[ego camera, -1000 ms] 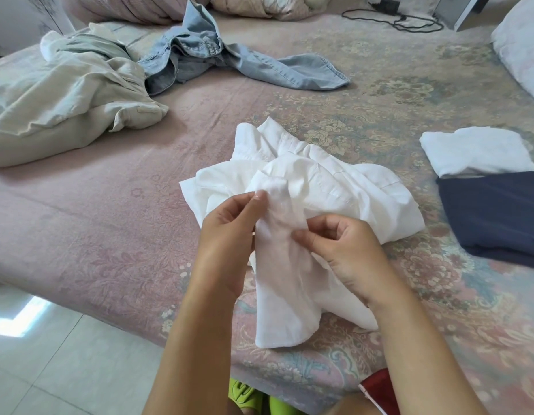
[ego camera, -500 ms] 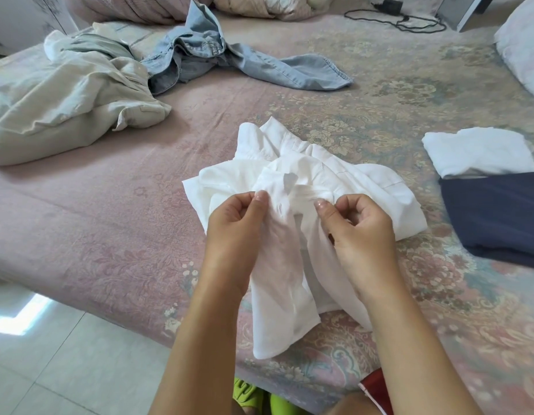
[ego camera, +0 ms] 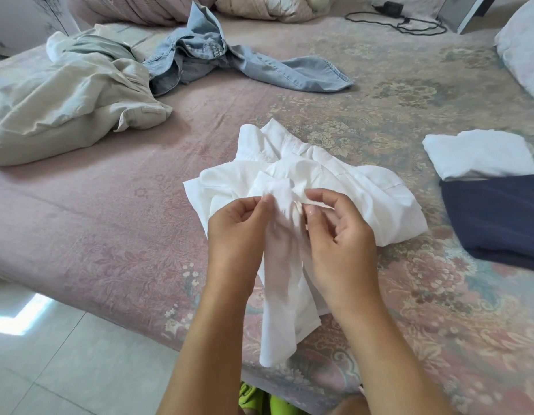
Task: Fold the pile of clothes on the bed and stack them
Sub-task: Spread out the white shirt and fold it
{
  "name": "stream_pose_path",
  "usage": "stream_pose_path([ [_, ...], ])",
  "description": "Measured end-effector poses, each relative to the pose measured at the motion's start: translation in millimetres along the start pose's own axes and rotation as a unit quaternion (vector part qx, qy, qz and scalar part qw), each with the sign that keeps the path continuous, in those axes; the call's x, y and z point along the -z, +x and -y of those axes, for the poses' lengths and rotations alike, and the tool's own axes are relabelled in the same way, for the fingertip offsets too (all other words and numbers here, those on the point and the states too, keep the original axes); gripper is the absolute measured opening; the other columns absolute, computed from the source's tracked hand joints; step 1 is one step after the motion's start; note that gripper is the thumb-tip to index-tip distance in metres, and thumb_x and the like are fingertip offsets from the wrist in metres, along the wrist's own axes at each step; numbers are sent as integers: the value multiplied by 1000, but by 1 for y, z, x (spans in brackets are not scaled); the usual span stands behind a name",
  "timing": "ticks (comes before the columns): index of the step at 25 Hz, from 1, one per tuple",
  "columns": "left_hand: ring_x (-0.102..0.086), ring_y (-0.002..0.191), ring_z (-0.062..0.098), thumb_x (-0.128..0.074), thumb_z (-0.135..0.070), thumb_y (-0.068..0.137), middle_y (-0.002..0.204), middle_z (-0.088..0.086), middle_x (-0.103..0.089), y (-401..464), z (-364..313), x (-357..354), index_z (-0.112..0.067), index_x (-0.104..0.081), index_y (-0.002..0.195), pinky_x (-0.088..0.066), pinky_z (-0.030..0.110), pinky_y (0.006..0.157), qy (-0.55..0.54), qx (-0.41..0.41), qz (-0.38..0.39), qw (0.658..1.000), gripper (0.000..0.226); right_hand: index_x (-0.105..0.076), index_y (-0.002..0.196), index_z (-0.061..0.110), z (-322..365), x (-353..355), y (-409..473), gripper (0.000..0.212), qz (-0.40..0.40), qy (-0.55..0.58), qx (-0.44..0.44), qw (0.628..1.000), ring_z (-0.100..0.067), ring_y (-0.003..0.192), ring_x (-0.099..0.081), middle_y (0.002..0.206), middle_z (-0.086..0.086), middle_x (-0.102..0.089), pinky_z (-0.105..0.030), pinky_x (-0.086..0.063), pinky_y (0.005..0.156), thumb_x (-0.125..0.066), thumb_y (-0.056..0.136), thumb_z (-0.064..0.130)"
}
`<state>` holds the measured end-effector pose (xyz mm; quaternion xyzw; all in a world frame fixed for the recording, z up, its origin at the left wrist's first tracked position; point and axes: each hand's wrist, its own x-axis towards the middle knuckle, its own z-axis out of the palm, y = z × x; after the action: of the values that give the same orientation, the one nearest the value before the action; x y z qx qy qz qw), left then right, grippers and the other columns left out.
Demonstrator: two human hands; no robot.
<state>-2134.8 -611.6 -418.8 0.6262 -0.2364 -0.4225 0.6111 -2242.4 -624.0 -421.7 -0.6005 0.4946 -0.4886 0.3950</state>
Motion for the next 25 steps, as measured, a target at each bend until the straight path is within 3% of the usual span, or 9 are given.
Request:
stream_pose_path([
  [3,-64,74,24,-66,-19,88,81,18,-69,-2,-2,0,1,-69,93,-55,36,74,-35,27,43,998,21,-64,88,26,-3,0,3,17,-1,-4,-41,999,2,81,-64,86,12,-68,-15,-50,75,-66,87,10],
  [5,-69,80,26,-69,-16,85,87,17,-72,-4,-3,2,2,-68,97,-57,36,77,-41,27,66,997,21,-69,90,23,-5,1,4,4,9,-30,-75,997,0,79,-64,86,10,-69,-22,-53,76,-68,87,21],
  [7,-70,85,27,-72,-12,81,87,14,-74,-5,-5,4,-1,-68,99,-58,36,79,-33,19,76,996,22,-71,92,22,-6,2,3,10,31,-65,-85,994,-2,80,-65,85,11,-70,-28,-54,78,-66,88,30],
  [12,-72,74,19,-75,-4,77,82,9,-75,-6,-4,3,-6,-65,96,-56,27,63,0,0,77,997,21,-68,84,19,-2,0,2,7,14,-137,-27,990,-12,80,-63,82,6,-67,-29,-51,75,-68,87,25],
  [15,-70,67,17,-70,-2,82,76,7,-74,-4,-2,4,-7,-65,91,-57,28,62,-10,-10,46,999,11,-67,77,20,0,2,2,8,19,-20,-104,994,-4,67,-63,70,9,-68,-19,-50,68,-69,85,21],
  [18,-69,68,17,-71,-6,82,77,7,-74,-3,-1,4,-7,-66,90,-57,31,65,-6,-9,51,999,9,-69,77,13,1,11,5,11,14,116,-193,974,-8,63,-62,64,2,-68,-23,-52,67,-67,87,17],
  [20,-66,66,15,-72,-12,81,74,5,-72,-4,-2,4,-8,-67,85,-54,27,61,2,-20,50,999,7,-68,78,11,-6,14,9,13,-47,54,-154,986,-12,66,-61,69,-3,-68,-30,-51,68,-66,88,18],
  [23,-57,58,10,-74,-21,74,67,2,-64,-7,-9,5,-11,-68,75,-45,17,51,-14,-40,63,997,12,-63,79,6,-11,9,14,10,-151,-187,54,969,-20,73,-57,80,-4,-62,-28,-43,67,-65,87,13],
  [25,-54,52,7,-75,-24,71,65,2,-63,-11,-11,3,-10,-68,75,-41,15,46,-8,-29,83,996,16,-62,76,6,-11,-1,13,11,-88,-218,114,965,-21,74,-56,79,-4,-61,-28,-40,66,-65,84,13],
])
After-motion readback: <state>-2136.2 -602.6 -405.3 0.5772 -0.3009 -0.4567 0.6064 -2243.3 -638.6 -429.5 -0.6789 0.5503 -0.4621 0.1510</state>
